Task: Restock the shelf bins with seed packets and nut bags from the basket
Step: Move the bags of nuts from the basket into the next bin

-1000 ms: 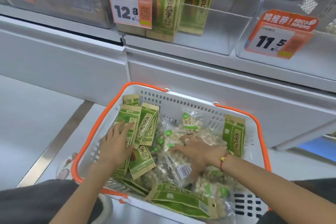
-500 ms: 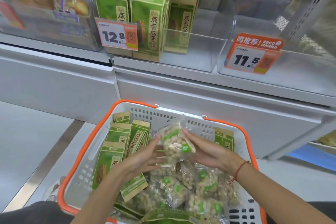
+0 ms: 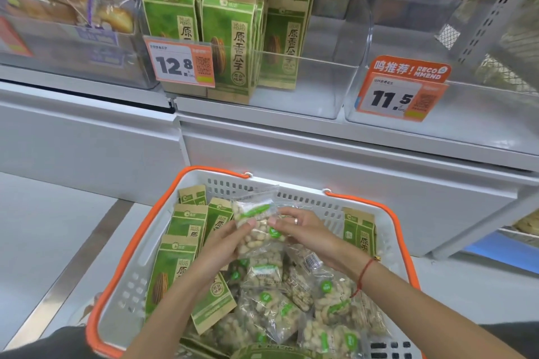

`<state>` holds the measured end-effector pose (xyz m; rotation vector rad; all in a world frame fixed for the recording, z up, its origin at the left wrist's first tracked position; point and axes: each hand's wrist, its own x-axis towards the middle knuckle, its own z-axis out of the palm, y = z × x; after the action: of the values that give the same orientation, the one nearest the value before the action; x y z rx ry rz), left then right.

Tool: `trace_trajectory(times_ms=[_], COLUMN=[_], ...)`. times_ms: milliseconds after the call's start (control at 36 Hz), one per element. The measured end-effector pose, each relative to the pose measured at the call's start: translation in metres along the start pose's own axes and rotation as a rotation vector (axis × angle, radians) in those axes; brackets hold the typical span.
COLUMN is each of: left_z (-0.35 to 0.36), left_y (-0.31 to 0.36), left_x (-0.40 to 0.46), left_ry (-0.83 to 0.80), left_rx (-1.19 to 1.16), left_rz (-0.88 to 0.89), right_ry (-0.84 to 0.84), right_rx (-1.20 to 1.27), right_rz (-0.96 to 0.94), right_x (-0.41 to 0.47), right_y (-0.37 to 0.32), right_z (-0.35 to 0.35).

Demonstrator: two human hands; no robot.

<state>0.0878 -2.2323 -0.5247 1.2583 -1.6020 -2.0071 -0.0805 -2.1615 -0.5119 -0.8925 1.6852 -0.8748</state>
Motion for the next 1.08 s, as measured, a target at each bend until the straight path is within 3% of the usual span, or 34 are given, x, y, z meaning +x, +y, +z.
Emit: trace_trajectory(times_ms=[139,250,333,528,639,861,972,1083], left_z=[-0.024,-0.044,-0.051,-0.056,-0.057,-0.047,-0.034,-0.018], left_y=[-0.005,-0.014,-0.019,-0.027,-0.026,-0.011,-0.005,0.000], left_x=[0.000,0.001,0.001,-0.001,0.000,0.007,0.015,0.019], left_ry=[0.188,0.273,0.266,0.241,0.240,0.251,0.173,0.081], left_rx=[-0.041,-0.082,-0.124,-0.121,-0.098,0.026,0.086,0.065], left_rz=[-0.045,-0.123,-0.171,-0.192,-0.189,-0.177,-0.210,-0.228], right_ry=[-0.132,-0.120,-0.093,0.140,-0.022,-0.190,-0.181,-0.120], right_rx=[-0.200,-0.903,-1.096,-1.042,-0.795,-0.441,-0.291,-0.310], right_rz=[0.007,0.030,-0.001,-0.083,-0.043,-0.081,-0.110,-0.179], right_x=[0.020,0.041,0.042,0.036,0.028,0.019,0.005,-0.007], right_y=[0.000,0.034,0.057,0.064,0.040,-0.006,-0.016,-0.016], right_z=[0.015,0.017,0.027,0.039,0.029,-0.043,-0.057,-0.057])
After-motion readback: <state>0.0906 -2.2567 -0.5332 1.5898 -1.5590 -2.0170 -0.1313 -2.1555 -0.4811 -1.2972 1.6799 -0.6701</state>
